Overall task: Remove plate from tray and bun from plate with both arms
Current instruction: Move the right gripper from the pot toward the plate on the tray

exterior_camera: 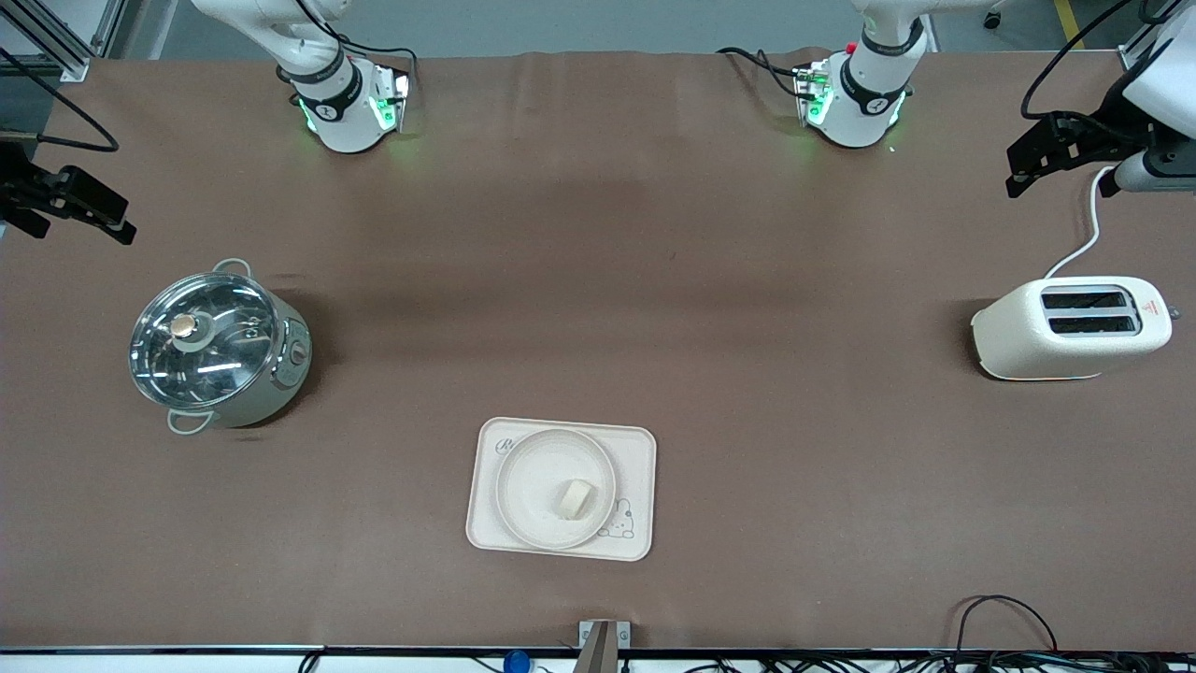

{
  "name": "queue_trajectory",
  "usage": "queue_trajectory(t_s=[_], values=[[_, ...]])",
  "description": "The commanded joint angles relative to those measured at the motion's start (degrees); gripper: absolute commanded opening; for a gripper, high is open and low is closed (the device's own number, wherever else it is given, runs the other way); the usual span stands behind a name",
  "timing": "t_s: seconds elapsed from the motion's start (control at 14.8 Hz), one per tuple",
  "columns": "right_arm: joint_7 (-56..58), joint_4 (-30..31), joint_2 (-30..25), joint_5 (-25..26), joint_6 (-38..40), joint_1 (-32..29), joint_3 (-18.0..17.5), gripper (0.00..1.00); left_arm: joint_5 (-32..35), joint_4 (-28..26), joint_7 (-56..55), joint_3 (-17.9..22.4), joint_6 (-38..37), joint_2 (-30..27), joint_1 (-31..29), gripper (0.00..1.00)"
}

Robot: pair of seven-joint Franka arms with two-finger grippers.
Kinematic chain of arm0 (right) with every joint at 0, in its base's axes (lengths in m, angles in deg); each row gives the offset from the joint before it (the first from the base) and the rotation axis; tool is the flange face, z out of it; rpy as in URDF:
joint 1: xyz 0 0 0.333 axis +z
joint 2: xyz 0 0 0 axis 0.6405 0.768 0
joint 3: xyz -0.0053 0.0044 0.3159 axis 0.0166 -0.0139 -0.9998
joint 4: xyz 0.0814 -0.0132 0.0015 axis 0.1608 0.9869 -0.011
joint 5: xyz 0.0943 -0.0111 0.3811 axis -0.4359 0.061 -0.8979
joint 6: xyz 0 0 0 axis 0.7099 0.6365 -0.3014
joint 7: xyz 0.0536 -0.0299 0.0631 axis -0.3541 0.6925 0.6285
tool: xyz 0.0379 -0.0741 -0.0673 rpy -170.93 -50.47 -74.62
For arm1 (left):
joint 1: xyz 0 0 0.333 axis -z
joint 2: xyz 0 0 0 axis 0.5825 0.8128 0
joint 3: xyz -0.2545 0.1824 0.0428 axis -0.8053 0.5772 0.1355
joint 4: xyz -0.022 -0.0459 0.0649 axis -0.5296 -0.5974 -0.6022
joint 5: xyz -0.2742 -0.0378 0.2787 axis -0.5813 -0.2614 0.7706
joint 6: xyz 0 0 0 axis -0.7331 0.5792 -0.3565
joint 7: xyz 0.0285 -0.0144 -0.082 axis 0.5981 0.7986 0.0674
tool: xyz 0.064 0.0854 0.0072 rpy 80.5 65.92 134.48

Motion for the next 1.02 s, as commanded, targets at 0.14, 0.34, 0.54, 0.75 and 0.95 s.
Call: queue_trajectory(t_s=[0.14,0.34,0.54,0.75,0.95], values=[[0.18,1.76,-1.38,0.85,-0.55,0.82,-0.15,1.00,-0.04,1.14,0.44,0.03,-0.27,0.43,-0.28,1.00],[0.18,1.76,-1.38,0.85,-0.46,0.82,-0.15,1.00,-0.04,1.14,0.44,0.30,-0.27,0.43,-0.36,1.00],[0.18,1.85,-1.38,0.76,-0.72,0.82,-0.15,1.00,-0.21,1.14,0.70,0.30,-0.27,0.43,-0.36,1.00],[0.18,1.94,-1.38,0.76,-0.46,0.90,-0.15,1.00,-0.13,0.88,0.17,0.30,-0.27,0.43,-0.28,1.00],[-0.08,1.94,-1.46,0.76,-0.72,1.52,-0.15,1.00,-0.56,0.97,0.79,0.30,-0.27,0.43,-0.36,1.00]])
